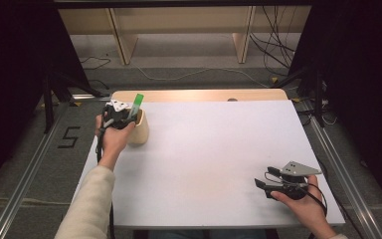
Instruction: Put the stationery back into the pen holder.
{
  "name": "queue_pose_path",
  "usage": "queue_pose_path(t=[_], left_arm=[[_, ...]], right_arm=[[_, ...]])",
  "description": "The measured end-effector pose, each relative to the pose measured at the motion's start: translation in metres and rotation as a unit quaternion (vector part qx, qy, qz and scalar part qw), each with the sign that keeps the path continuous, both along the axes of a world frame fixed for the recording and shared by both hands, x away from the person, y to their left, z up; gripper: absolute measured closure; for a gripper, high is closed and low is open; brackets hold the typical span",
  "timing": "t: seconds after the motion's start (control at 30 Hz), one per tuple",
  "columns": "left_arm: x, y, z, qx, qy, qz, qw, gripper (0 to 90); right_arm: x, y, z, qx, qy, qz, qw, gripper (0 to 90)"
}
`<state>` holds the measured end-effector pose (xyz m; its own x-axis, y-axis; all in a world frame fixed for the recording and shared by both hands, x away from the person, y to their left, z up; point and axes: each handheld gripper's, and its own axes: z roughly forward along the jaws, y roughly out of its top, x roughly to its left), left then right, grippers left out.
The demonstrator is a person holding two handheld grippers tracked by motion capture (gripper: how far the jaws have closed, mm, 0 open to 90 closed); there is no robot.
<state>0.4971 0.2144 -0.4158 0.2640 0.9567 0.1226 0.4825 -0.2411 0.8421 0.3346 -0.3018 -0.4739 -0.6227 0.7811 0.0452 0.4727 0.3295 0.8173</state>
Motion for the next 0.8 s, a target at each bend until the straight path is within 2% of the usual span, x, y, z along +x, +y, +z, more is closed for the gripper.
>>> queue_pose_path(t=[0.07, 0.17, 0.3, 0.53, 0.8], left_arm=[[-0.002, 0.000, 0.003, 0.002, -0.011, 0.009, 0.9999, 54.7], [-0.005, 0.001, 0.009, 0.000, -0.010, 0.017, 0.9998, 40.8], [-0.011, 0.004, 0.018, -0.007, -0.019, 0.025, 0.9995, 31.1], [-0.018, 0.009, 0.029, -0.019, -0.037, 0.032, 0.9986, 28.9], [-0.029, 0.007, 0.038, -0.022, -0.015, 0.012, 0.9996, 25.8]], right_arm=[[0.000, 0.000, 0.000, 0.000, 0.000, 0.000, 1.0000, 30.9], [0.000, 0.000, 0.000, 0.000, 0.000, 0.000, 1.0000, 30.9], [0.000, 0.000, 0.000, 0.000, 0.001, 0.001, 1.0000, 30.9], [0.000, 0.000, 0.000, 0.000, 0.001, -0.001, 1.0000, 30.9], [0.000, 0.000, 0.000, -0.002, 0.002, -0.001, 1.0000, 30.8]])
